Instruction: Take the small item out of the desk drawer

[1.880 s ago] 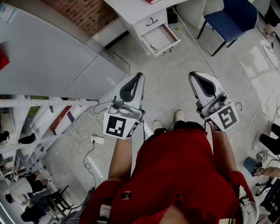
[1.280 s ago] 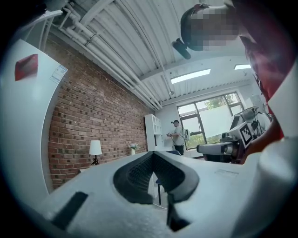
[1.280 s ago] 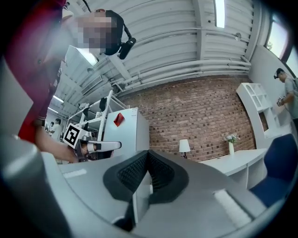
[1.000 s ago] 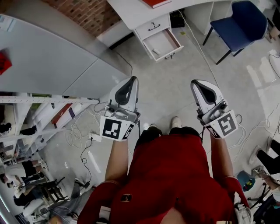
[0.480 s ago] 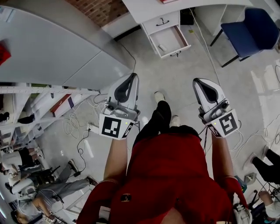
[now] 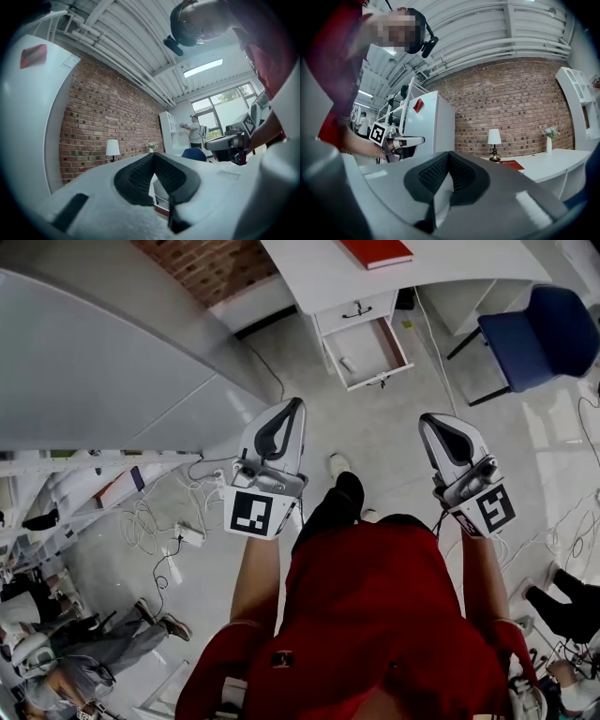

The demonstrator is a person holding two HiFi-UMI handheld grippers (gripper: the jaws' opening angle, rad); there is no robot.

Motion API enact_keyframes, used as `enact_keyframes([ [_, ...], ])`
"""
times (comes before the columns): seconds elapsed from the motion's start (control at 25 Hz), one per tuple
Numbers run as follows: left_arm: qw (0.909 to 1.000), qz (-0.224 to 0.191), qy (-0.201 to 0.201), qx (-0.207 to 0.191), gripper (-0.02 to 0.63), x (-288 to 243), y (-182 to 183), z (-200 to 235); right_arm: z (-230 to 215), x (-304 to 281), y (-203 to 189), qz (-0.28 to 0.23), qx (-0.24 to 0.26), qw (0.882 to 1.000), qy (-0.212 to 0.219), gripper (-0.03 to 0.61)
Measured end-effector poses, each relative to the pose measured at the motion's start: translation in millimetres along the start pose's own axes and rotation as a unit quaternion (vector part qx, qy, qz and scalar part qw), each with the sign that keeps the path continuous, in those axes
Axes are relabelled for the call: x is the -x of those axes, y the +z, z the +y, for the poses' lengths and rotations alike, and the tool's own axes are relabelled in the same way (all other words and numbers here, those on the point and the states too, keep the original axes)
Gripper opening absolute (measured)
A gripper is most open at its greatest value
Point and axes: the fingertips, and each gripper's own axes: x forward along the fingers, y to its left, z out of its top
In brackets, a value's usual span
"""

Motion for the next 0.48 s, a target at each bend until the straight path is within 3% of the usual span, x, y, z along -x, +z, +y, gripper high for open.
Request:
enact_keyframes([
  [0.48,0.999,0.009,-0.012,0.042,0.002,-63.2,-52.5,119.6,-65.2,-127.5,-43.8,0.092,0.016,0.996,-0.012,0.012],
])
